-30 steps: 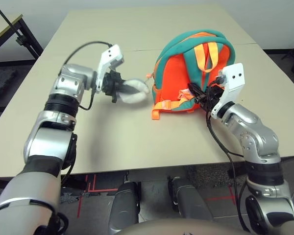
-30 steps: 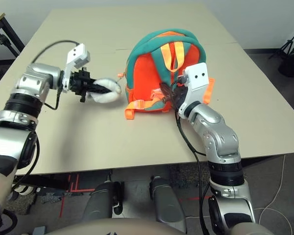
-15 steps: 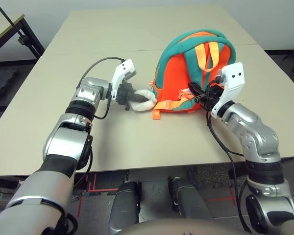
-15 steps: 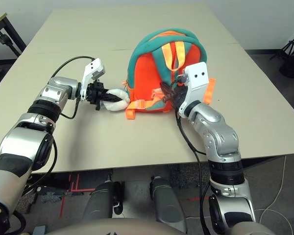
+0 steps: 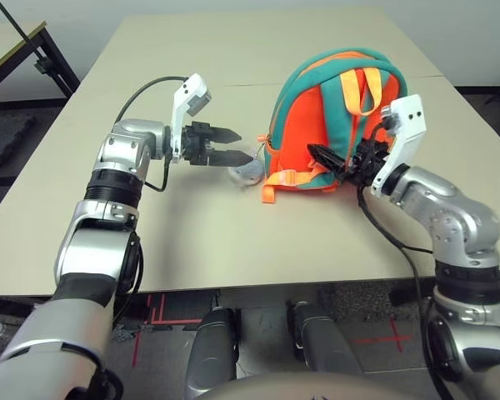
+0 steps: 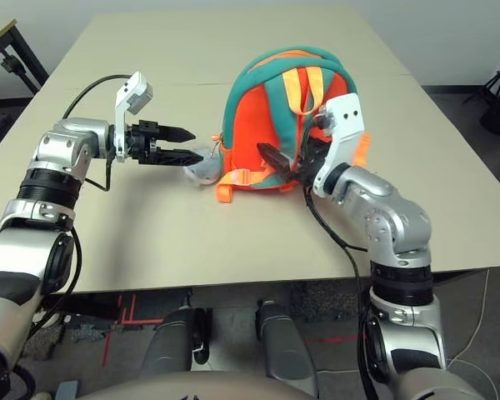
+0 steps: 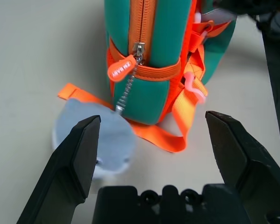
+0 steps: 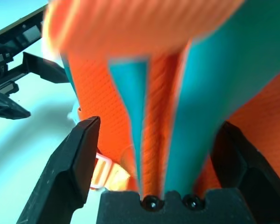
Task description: Put the pencil case into the backpack and zip it.
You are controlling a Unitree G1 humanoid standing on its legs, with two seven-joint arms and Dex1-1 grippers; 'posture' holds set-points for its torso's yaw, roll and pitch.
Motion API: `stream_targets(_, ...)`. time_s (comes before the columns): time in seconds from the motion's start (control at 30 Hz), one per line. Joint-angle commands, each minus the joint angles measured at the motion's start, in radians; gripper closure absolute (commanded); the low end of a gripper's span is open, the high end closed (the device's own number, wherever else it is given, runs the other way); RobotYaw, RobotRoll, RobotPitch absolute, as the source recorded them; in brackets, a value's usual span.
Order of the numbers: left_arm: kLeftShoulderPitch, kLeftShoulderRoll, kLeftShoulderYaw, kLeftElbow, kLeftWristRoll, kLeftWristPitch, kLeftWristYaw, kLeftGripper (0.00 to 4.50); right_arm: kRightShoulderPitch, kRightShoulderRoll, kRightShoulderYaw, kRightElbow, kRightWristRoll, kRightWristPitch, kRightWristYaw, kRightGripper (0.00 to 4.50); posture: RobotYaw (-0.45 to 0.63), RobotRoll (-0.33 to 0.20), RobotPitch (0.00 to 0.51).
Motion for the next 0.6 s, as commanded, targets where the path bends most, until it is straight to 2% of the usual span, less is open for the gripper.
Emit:
stream_targets(0.03, 0.025, 0.021, 0.007, -0.064, -0.026, 0.036, 0.012, 0.0, -0.009, -0.069, -0.053, -0.038, 0.077, 0.088, 0.041, 0.02, -0.17, 0.0, 0.109)
stream_targets(0.23, 0.048, 0.038, 0.015, -0.107, -0.049, 0.064, 0.029, 0.0, 0.011, -0.209, -0.12, -0.058, 0.182, 0.206, 0.099, 0.02, -0.17, 0.0, 0.109)
stream_targets(0.33, 0.058, 0.049, 0.031, -0.118, -0.066, 0.075, 0.041, 0.0, 0.03, -0.244, -0.181, -0.042, 0.215, 0.242, 0.093, 0.02, -0.18, 0.0, 0.113)
stream_targets(0.47, 0.077, 0.058, 0.057, -0.136, -0.096, 0.096, 0.068, 0.0, 0.052, -0.249, -0.267, 0.011, 0.222, 0.234, 0.066, 0.02, -0.18, 0.0, 0.114)
stream_targets(0.6, 0.117, 0.054, 0.103, -0.156, -0.125, 0.111, 0.133, 0.0, 0.116, -0.214, -0.31, 0.064, 0.143, 0.123, 0.009, 0.02, -0.18, 0.0, 0.117)
